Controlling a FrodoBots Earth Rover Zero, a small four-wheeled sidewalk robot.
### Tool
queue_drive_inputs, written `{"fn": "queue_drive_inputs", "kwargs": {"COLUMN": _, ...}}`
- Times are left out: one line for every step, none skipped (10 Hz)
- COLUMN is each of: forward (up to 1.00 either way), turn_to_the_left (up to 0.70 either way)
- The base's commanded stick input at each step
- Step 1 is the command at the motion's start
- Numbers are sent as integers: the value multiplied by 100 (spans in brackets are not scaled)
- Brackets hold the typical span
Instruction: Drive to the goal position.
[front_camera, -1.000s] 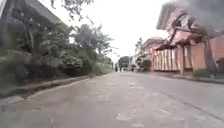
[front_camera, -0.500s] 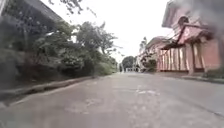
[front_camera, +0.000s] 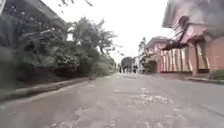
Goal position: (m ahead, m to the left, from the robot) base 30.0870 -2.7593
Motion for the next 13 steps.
{"fn": "queue_drive_inputs", "kwargs": {"forward": 100, "turn_to_the_left": -2}}
{"fn": "queue_drive_inputs", "kwargs": {"forward": 100, "turn_to_the_left": -2}}
{"fn": "queue_drive_inputs", "kwargs": {"forward": 100, "turn_to_the_left": 0}}
{"fn": "queue_drive_inputs", "kwargs": {"forward": 100, "turn_to_the_left": 0}}
{"fn": "queue_drive_inputs", "kwargs": {"forward": 100, "turn_to_the_left": 0}}
{"fn": "queue_drive_inputs", "kwargs": {"forward": 100, "turn_to_the_left": 0}}
{"fn": "queue_drive_inputs", "kwargs": {"forward": 100, "turn_to_the_left": 0}}
{"fn": "queue_drive_inputs", "kwargs": {"forward": 100, "turn_to_the_left": 0}}
{"fn": "queue_drive_inputs", "kwargs": {"forward": 100, "turn_to_the_left": 0}}
{"fn": "queue_drive_inputs", "kwargs": {"forward": 100, "turn_to_the_left": 0}}
{"fn": "queue_drive_inputs", "kwargs": {"forward": 100, "turn_to_the_left": 0}}
{"fn": "queue_drive_inputs", "kwargs": {"forward": 100, "turn_to_the_left": 0}}
{"fn": "queue_drive_inputs", "kwargs": {"forward": 100, "turn_to_the_left": 0}}
